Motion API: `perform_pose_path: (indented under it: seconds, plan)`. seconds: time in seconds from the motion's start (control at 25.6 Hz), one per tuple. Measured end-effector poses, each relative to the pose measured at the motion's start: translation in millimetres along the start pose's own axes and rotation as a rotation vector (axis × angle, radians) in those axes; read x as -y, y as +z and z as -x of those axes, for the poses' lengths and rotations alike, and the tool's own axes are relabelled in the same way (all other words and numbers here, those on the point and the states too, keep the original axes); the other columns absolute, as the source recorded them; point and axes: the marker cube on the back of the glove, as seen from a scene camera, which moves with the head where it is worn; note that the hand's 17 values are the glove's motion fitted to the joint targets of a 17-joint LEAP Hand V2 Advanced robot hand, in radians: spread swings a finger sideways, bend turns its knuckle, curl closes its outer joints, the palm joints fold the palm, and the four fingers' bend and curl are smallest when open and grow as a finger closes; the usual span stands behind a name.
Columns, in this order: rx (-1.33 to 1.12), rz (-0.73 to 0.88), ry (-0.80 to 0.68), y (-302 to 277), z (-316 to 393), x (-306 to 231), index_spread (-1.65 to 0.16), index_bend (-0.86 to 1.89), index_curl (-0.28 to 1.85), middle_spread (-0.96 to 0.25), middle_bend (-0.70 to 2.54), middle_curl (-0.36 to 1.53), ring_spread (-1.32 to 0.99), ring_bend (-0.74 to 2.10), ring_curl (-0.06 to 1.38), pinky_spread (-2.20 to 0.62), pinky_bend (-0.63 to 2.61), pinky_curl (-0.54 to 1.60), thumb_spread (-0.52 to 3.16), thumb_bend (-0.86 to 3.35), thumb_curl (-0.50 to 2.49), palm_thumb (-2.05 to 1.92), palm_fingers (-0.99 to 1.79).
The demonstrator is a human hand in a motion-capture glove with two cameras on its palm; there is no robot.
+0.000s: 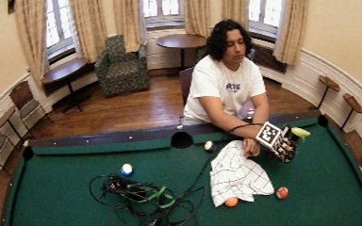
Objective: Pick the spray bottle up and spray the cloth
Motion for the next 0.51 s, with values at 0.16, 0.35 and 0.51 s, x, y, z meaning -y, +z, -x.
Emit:
perform_pose_path:
  seconds: [0.16,0.35,0.51]
  plan:
    - [-0.069,0.089,-0.013,-20,-14,-10,-0.40,0.15,0.33,-0.11,0.21,0.37,-0.07,0.37,0.34,0.23,0.33,0.36,0.90,-0.05,0.46,0.42,0.27]
    - [-0.146,0.126,-0.055,-47,-16,-27,-0.42,0.14,0.32,-0.11,0.20,0.36,-0.06,0.35,0.33,0.24,0.31,0.35,0.91,-0.05,0.43,0.38,0.27]
    - [-0.203,0.145,-0.114,-66,-11,-45,-0.44,0.13,0.30,-0.09,0.19,0.35,-0.05,0.35,0.32,0.24,0.33,0.36,0.90,-0.06,0.41,0.33,0.25]
